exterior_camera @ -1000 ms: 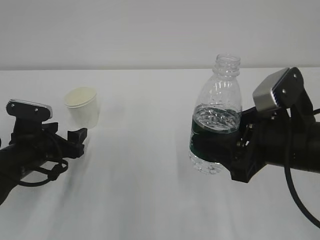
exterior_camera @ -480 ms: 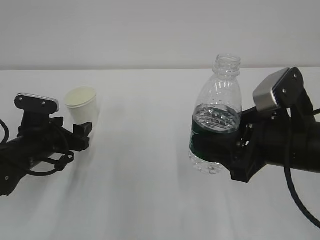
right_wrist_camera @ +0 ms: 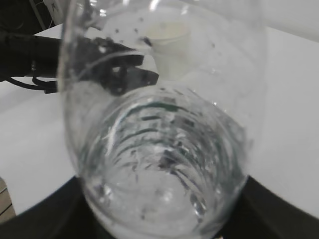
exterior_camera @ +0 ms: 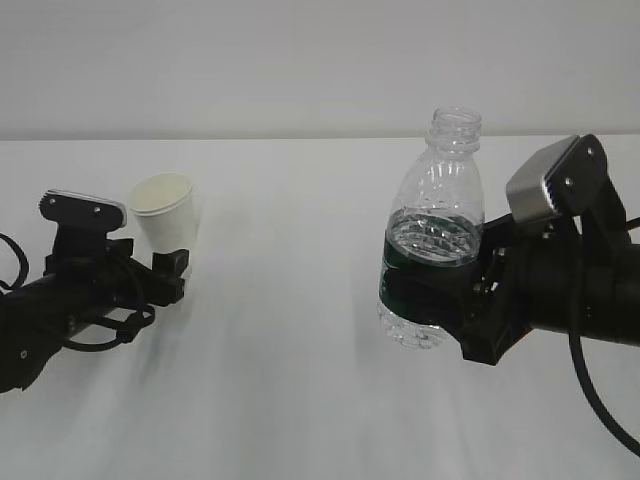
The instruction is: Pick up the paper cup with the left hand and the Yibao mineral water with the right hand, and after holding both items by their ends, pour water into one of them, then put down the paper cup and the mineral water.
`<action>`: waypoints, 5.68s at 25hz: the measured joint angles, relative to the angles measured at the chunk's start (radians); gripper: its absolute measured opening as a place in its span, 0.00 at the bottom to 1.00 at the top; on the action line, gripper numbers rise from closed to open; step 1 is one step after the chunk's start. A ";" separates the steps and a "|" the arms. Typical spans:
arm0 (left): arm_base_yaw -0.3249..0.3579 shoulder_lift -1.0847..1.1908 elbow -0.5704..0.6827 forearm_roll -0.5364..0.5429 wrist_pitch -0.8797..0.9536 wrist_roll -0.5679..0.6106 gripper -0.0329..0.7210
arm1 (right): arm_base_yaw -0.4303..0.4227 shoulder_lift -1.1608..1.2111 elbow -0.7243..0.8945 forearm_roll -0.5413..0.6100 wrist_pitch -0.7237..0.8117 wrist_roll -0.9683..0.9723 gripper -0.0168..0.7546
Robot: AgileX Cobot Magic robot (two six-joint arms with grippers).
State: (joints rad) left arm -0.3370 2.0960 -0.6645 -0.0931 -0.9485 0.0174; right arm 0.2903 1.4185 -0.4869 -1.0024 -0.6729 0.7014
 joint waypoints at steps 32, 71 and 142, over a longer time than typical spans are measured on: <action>0.017 0.070 -0.157 0.035 0.072 0.000 0.81 | 0.000 0.000 0.000 0.000 0.000 0.006 0.63; 0.060 0.140 -0.178 0.126 -0.040 -0.034 0.81 | 0.000 -0.002 0.000 -0.045 0.002 0.065 0.63; 0.068 0.179 -0.292 0.176 -0.015 -0.056 0.77 | 0.000 -0.002 0.000 -0.054 0.002 0.092 0.63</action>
State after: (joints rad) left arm -0.2693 2.2752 -0.9569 0.0831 -0.9635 -0.0384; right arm 0.2903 1.4168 -0.4869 -1.0561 -0.6712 0.7932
